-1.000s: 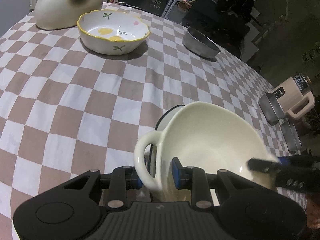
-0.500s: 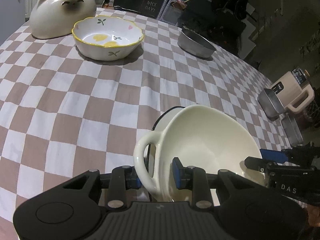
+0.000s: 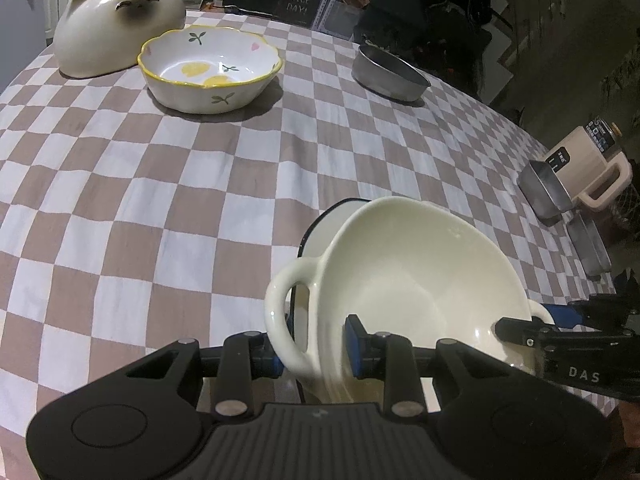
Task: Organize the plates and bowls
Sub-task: 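Lower the cream bowl onto the white plate with the left gripper, then open the left gripper, release the cream bowl and lift away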
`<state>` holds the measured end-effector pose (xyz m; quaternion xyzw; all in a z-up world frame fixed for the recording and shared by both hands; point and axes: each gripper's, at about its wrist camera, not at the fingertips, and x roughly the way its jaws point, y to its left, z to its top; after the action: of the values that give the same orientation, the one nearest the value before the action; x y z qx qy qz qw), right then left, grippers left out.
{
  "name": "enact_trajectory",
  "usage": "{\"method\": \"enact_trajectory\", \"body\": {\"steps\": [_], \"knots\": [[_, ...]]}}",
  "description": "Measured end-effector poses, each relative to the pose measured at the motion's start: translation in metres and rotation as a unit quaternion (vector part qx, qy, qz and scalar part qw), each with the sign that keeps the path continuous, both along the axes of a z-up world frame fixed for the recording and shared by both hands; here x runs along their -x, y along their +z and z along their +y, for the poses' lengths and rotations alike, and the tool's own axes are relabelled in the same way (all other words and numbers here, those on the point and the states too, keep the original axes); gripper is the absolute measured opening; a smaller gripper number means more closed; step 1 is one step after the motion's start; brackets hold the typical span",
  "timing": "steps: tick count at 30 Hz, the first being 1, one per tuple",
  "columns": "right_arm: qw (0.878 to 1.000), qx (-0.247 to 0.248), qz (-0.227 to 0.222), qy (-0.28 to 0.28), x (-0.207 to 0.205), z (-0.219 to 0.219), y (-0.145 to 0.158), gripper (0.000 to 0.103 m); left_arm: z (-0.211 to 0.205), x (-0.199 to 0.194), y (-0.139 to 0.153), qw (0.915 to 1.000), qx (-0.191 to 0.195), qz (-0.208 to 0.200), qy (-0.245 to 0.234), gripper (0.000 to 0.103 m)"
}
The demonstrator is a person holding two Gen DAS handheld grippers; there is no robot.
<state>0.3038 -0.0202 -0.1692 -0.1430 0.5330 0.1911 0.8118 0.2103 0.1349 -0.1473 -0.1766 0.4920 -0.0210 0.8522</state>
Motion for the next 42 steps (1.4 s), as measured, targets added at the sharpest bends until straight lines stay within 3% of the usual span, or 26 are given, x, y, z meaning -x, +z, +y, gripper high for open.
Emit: {"method": "enact_trajectory", "body": {"steps": [16, 21, 24, 26, 27, 30, 32, 34, 42], "knots": [[0.999, -0.030, -0.005, -0.019, -0.005, -0.012, 0.000, 0.041, -0.006, 0.001, 0.003, 0.9997, -0.021, 0.009, -0.010, 0.033], [0.999, -0.034, -0.006, -0.020, -0.001, -0.011, 0.000, 0.043, -0.008, 0.002, 0.004, 0.9996, -0.018, 0.014, -0.015, 0.043], [0.999, -0.048, 0.006, -0.023, 0.001, -0.011, 0.000, 0.057, -0.012, 0.003, 0.005, 0.9992, -0.026, 0.014, -0.025, 0.056], [0.998, -0.054, 0.011, -0.023, 0.003, -0.011, 0.001, 0.064, -0.016, 0.003, 0.007, 0.9989, -0.030, 0.013, -0.034, 0.073], [0.998, -0.054, 0.012, -0.024, 0.004, -0.011, 0.002, 0.066, -0.017, 0.004, 0.008, 0.9987, -0.032, 0.013, -0.038, 0.077], [0.998, -0.052, 0.006, -0.031, 0.008, -0.013, 0.003, 0.081, -0.021, 0.006, 0.011, 0.9982, -0.037, 0.012, -0.046, 0.087], [0.998, -0.048, -0.003, -0.036, 0.011, -0.015, 0.005, 0.097, -0.023, 0.008, 0.013, 0.9979, -0.040, 0.012, -0.050, 0.095], [0.998, -0.049, -0.011, -0.038, 0.013, -0.018, 0.007, 0.103, -0.025, 0.011, 0.015, 0.9977, -0.045, 0.011, -0.050, 0.098], [0.997, -0.049, -0.030, -0.054, 0.022, -0.029, 0.015, 0.103, -0.018, 0.020, 0.027, 0.9988, -0.040, -0.010, -0.026, 0.103]]}}
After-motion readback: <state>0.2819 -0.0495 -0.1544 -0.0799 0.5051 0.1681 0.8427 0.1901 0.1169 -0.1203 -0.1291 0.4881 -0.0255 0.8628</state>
